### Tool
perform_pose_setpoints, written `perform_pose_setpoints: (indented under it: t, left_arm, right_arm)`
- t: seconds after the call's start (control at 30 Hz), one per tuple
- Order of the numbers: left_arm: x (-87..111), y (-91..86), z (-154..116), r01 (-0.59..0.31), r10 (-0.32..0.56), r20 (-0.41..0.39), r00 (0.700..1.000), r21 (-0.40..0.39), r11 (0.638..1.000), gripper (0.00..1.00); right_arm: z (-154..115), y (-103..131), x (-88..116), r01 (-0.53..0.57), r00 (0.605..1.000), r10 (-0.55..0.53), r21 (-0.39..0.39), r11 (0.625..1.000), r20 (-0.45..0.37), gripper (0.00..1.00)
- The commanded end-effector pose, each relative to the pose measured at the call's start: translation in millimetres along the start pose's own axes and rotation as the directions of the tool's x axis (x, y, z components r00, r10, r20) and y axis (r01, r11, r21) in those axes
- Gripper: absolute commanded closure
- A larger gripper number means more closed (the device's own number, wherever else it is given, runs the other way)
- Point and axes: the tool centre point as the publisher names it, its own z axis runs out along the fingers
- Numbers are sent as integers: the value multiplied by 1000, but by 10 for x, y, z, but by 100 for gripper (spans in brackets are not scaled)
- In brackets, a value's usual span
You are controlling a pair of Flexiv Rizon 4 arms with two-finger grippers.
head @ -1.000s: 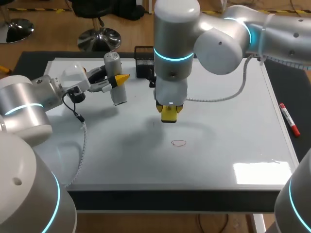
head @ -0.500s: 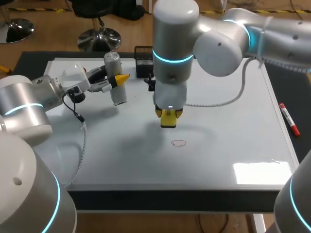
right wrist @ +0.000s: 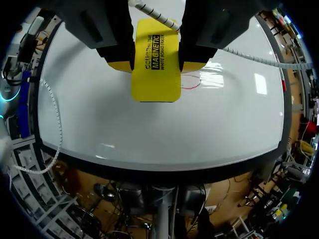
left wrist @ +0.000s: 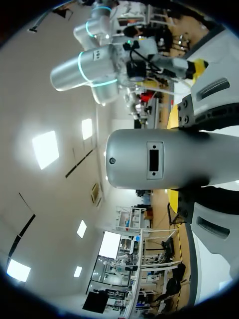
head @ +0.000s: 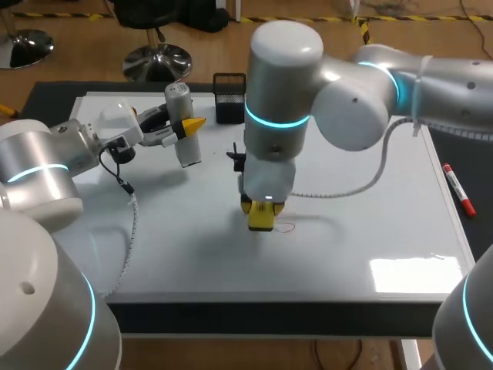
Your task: Pick up the inspection probe, press it on each red-marked spot on the whiteboard one by one, put down the probe, pick up the eraser, and wipe off all the red marks.
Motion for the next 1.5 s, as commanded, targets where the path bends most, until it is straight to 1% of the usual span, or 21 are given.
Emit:
perform_pose_setpoints:
  t: [0.03, 0.23, 0.5, 1.0, 1.23, 1.5]
  left_arm:
    - [3, 1, 11, -2, 2, 4, 1000, 2, 1000, 100]
    - [3, 1, 11, -2, 2, 4, 1000, 2, 1000, 100]
    - [3, 1, 11, -2, 2, 4, 1000, 2, 1000, 100]
    - [3, 1, 11, -2, 2, 4, 1000, 2, 1000, 100]
    - [3, 1, 11, -2, 2, 4, 1000, 2, 1000, 100]
    - [3, 1, 11, -2, 2, 4, 1000, 2, 1000, 100]
  right_arm:
    - [113, 94, 8, 8, 1000, -8, -1, 1000, 4, 100]
    - [218, 157, 9, 12, 1000, -12, -23, 1000, 3, 100]
    - [364, 187, 46, 22, 1000, -22, -56, 998, 0, 100]
    - [526, 171, 112, 37, 999, -39, -92, 995, -21, 100]
    - [554, 176, 240, 24, 999, -28, -98, 995, -36, 100]
    - [623, 227, 484, -11, 999, 6, -111, 994, -47, 100]
